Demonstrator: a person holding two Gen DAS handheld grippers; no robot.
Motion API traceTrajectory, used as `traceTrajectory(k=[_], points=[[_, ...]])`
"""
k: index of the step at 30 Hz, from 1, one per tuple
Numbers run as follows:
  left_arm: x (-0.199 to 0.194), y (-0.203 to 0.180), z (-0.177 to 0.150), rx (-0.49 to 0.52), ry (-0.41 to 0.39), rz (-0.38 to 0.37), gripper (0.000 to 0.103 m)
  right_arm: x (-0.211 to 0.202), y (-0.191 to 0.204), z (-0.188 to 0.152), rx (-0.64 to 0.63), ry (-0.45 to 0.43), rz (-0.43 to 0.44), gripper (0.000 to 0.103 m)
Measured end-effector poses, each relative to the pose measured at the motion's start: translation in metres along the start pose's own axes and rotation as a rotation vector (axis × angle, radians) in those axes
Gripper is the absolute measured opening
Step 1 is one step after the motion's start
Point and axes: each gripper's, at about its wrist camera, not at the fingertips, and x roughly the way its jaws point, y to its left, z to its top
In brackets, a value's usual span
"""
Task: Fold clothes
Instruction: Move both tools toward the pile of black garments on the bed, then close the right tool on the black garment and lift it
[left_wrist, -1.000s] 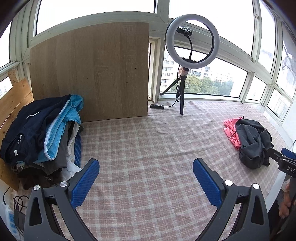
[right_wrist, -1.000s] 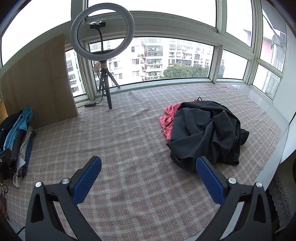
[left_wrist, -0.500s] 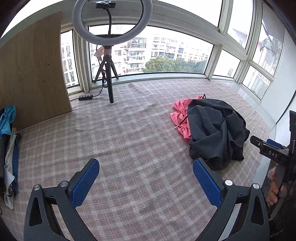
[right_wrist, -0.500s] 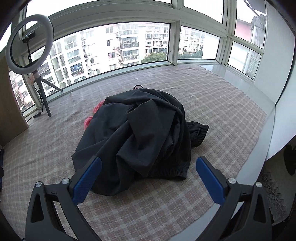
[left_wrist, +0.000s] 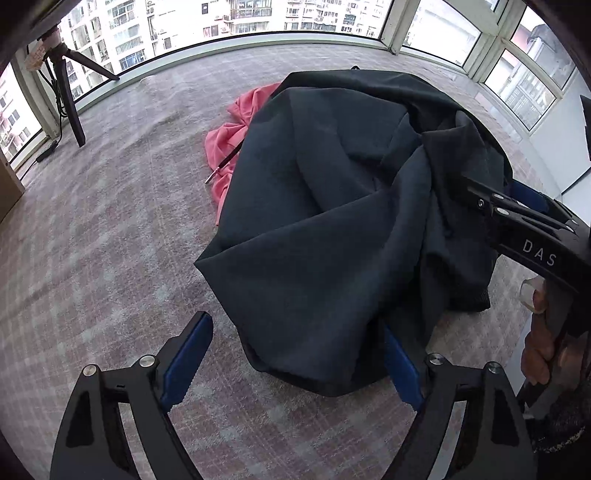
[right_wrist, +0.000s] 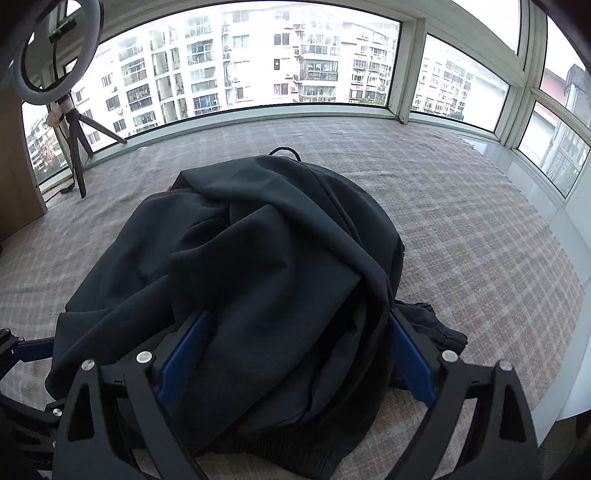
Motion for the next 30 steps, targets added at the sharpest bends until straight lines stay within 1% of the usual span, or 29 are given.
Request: traceTrajectory(k=[1, 2, 3, 5, 7, 8, 10, 13, 15, 17, 19, 20, 22, 23, 24, 25, 26, 27, 28, 29, 30], points=[[-0.001, 0.002, 0.003, -0.013, 0.004, -0.018, 0.057, 0.004, 0.001, 0.001, -0.018, 0.023, -0.002, 0.036], [-0.003, 0.004, 0.005, -0.023, 0.006, -0.040, 0.046, 0.006, -0.002, 0.002, -0.005, 0.049, 0.030, 0.023], [-0.007, 0.005, 0.006, -0.024, 0.003, -0.068, 0.031, 0.009, -0.004, 0.003, 0.009, 0.076, 0.062, 0.012], [-0.020, 0.004, 0.007, -0.005, -0.003, -0.122, 0.013, 0.002, -0.015, 0.007, 0.071, 0.070, 0.127, 0.009], [-0.039, 0.002, 0.009, 0.006, -0.031, -0.149, 0.010, -0.012, -0.027, 0.014, 0.122, 0.041, 0.173, 0.007], [-0.051, 0.002, 0.011, 0.011, -0.051, -0.161, 0.006, -0.020, -0.031, 0.019, 0.137, 0.015, 0.183, 0.007], [-0.082, 0.003, 0.016, 0.023, -0.117, -0.175, 0.005, -0.042, -0.033, 0.035, 0.104, -0.030, 0.146, 0.006], [-0.133, 0.009, 0.022, 0.036, -0.227, -0.192, 0.002, -0.082, -0.029, 0.063, 0.064, -0.122, 0.145, 0.006], [-0.167, 0.023, 0.022, 0.024, -0.291, -0.204, 0.001, -0.111, -0.023, 0.085, 0.052, -0.186, 0.161, 0.005], [-0.195, 0.044, 0.017, -0.001, -0.338, -0.219, 0.001, -0.142, -0.006, 0.103, 0.031, -0.252, 0.170, 0.005], [-0.219, 0.071, 0.007, -0.035, -0.379, -0.216, 0.000, -0.171, 0.024, 0.120, 0.000, -0.314, 0.221, 0.005], [-0.227, 0.086, 0.000, -0.050, -0.401, -0.203, 0.000, -0.183, 0.041, 0.127, -0.019, -0.339, 0.252, 0.005], [-0.238, 0.123, -0.023, -0.084, -0.440, -0.115, 0.000, -0.198, 0.092, 0.138, -0.066, -0.349, 0.332, 0.006], [-0.240, 0.144, -0.036, -0.106, -0.456, -0.056, 0.006, -0.203, 0.120, 0.142, -0.091, -0.347, 0.374, 0.006], [-0.238, 0.169, -0.048, -0.147, -0.462, 0.014, 0.014, -0.200, 0.161, 0.146, -0.118, -0.317, 0.437, 0.008], [-0.237, 0.197, -0.060, -0.203, -0.460, 0.087, 0.019, -0.191, 0.198, 0.148, -0.147, -0.262, 0.500, 0.013], [-0.234, 0.225, -0.073, -0.271, -0.449, 0.150, 0.022, -0.176, 0.244, 0.147, -0.189, -0.176, 0.561, 0.014], [-0.231, 0.249, -0.083, -0.329, -0.429, 0.176, 0.022, -0.160, 0.282, 0.142, -0.230, -0.076, 0.589, 0.015], [-0.229, 0.270, -0.089, -0.366, -0.406, 0.178, 0.022, -0.150, 0.306, 0.137, -0.248, -0.011, 0.586, 0.015], [-0.231, 0.286, -0.095, -0.389, -0.386, 0.181, 0.022, -0.151, 0.316, 0.131, -0.259, -0.009, 0.599, 0.015], [-0.232, 0.295, -0.100, -0.392, -0.379, 0.187, 0.022, -0.152, 0.326, 0.125, -0.270, -0.006, 0.612, 0.015]])
